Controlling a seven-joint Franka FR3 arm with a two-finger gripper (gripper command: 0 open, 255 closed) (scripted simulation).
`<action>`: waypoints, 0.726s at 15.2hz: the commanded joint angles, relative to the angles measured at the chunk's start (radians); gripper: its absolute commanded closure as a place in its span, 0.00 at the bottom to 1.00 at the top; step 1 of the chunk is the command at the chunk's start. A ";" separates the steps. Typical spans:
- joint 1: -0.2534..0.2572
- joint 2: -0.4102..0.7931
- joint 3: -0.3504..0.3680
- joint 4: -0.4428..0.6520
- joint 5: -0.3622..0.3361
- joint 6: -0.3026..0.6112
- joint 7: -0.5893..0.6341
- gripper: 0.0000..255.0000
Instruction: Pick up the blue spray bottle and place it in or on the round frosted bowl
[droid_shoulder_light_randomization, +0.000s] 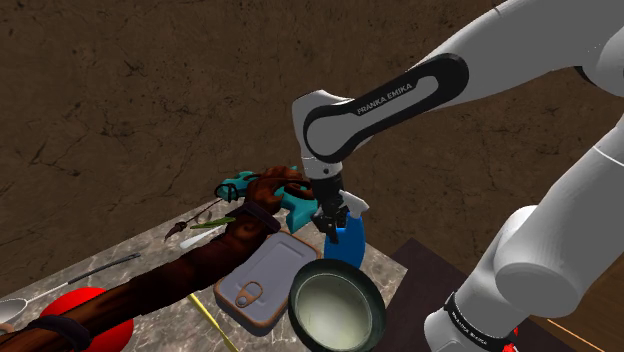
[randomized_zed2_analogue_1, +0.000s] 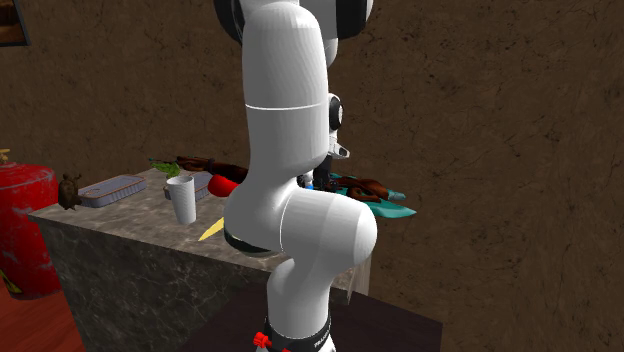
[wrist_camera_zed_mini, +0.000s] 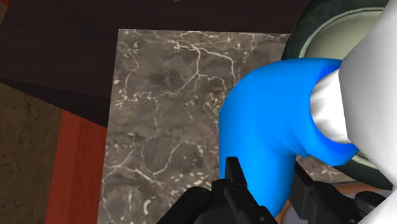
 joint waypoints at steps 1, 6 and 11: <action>0.000 0.001 0.000 -0.001 0.001 0.000 0.000 1.00; 0.000 0.001 0.000 -0.001 0.001 0.000 0.000 1.00; 0.000 -0.041 -0.003 0.030 0.005 -0.072 -0.002 1.00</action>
